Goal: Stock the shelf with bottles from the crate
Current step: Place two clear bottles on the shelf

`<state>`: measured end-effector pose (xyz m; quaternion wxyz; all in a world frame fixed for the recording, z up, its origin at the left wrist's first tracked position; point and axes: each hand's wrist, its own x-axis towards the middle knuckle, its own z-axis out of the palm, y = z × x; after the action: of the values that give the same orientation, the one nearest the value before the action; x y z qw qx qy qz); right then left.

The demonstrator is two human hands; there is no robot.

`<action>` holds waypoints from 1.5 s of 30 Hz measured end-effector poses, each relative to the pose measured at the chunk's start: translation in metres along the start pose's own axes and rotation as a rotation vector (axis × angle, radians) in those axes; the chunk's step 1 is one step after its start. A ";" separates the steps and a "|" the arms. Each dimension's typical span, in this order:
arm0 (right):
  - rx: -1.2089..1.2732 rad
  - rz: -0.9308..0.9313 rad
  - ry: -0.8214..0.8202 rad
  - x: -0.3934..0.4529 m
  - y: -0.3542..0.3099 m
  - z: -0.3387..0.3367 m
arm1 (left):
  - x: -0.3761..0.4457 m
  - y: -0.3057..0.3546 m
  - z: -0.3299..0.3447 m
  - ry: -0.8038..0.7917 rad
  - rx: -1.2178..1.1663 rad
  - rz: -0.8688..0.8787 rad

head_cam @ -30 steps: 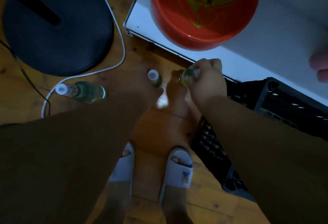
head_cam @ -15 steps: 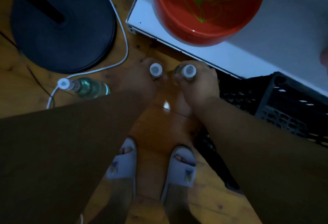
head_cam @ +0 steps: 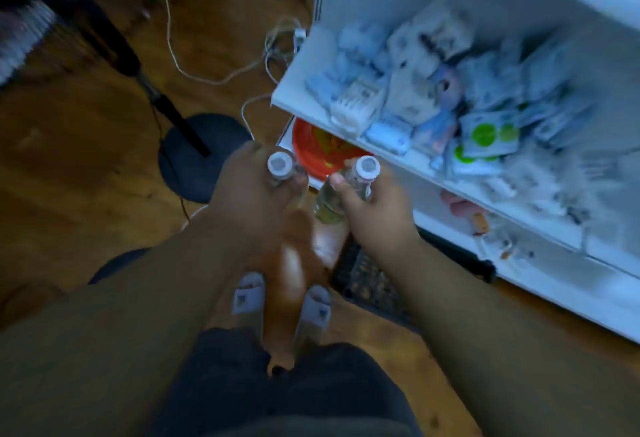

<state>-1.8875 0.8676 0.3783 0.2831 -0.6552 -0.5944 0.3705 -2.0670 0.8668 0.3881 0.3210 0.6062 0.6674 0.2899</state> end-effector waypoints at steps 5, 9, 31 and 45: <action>0.008 -0.167 0.181 -0.014 -0.108 -0.085 | -0.014 0.106 -0.071 0.157 -0.003 0.177; 0.098 -0.183 0.303 -0.017 -0.166 -0.115 | -0.009 0.156 -0.114 0.148 -0.194 0.203; 0.123 -0.298 0.585 0.114 -0.283 -0.200 | 0.141 0.302 -0.177 0.209 -0.321 0.232; 0.106 -0.315 0.557 0.232 -0.274 -0.200 | 0.260 0.313 -0.159 0.153 -0.282 0.281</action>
<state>-1.8741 1.1472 0.6792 0.5225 -0.6158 -0.5679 0.1592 -2.0112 1.1564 0.7102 0.3077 0.6186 0.5514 0.4675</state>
